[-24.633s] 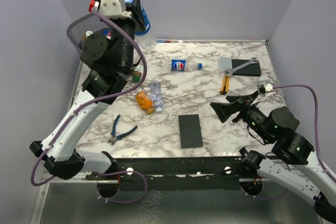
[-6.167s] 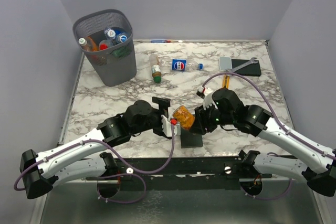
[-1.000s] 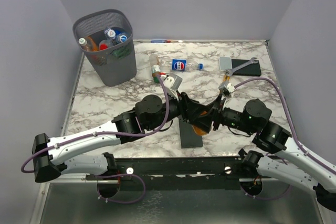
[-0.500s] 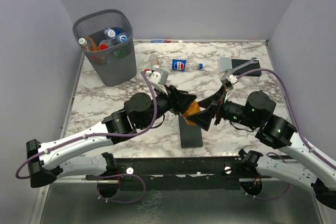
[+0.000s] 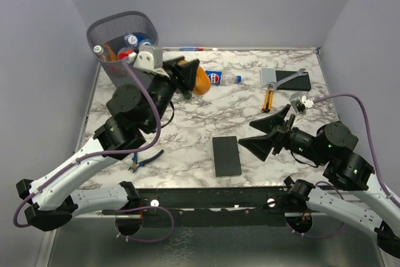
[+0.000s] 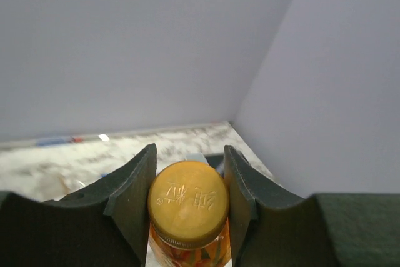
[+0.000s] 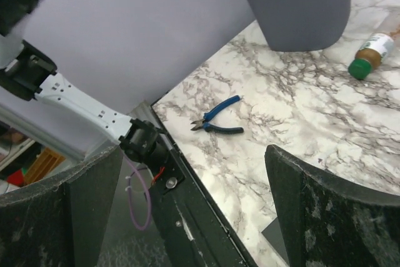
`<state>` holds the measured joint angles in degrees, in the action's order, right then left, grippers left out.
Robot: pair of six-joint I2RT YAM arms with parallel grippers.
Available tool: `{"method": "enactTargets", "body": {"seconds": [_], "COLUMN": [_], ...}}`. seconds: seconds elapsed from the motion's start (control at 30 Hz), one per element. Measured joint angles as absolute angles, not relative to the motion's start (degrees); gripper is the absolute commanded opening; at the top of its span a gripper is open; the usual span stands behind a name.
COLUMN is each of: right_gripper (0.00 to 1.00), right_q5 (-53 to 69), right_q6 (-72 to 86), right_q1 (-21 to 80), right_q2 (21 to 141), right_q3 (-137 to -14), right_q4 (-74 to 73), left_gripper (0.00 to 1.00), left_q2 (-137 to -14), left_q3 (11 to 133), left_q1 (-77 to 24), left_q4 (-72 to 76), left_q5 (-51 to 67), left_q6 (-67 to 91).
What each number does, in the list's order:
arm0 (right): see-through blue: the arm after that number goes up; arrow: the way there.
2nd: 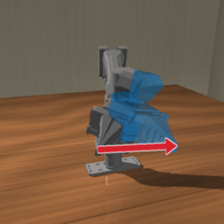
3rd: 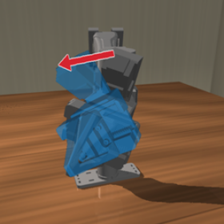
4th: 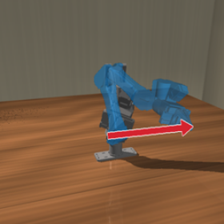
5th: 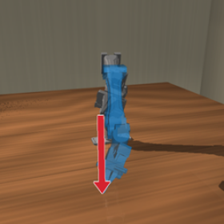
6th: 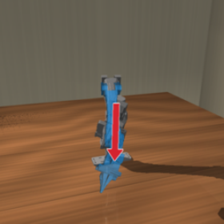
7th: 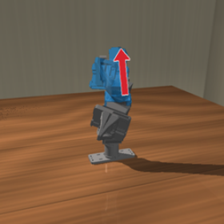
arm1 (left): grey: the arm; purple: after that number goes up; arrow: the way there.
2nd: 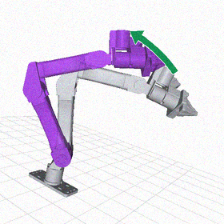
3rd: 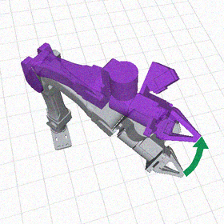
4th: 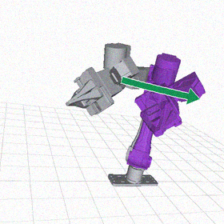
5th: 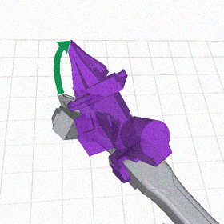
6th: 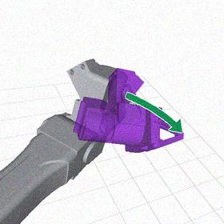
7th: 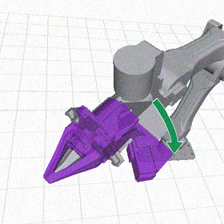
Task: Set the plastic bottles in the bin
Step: Place the plastic bottle in the trash bin.
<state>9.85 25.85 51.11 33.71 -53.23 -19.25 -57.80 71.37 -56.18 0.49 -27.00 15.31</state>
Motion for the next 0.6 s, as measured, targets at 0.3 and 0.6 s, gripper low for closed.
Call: {"method": "enactTargets", "body": {"seconds": [0.3,0.6], "right_gripper": [0.99,0.98], "right_q5": [2.74,-3.05], "right_q6": [27.88,30.17], "right_q1": [51.11,51.11], "right_q2": [32.27,35.38], "right_q3": [-39.38,-38.24], "right_q4": [-13.8,-12.62], "left_gripper": [0.0,0.0], "left_q2": [-70.32,-82.78], "left_q3": [99.72,98.06], "left_q1": [-46.81,-21.76], "left_q4": [4.45,10.24], "left_q5": [-37.6,-35.81], "left_q6": [-14.02,-8.43]}}
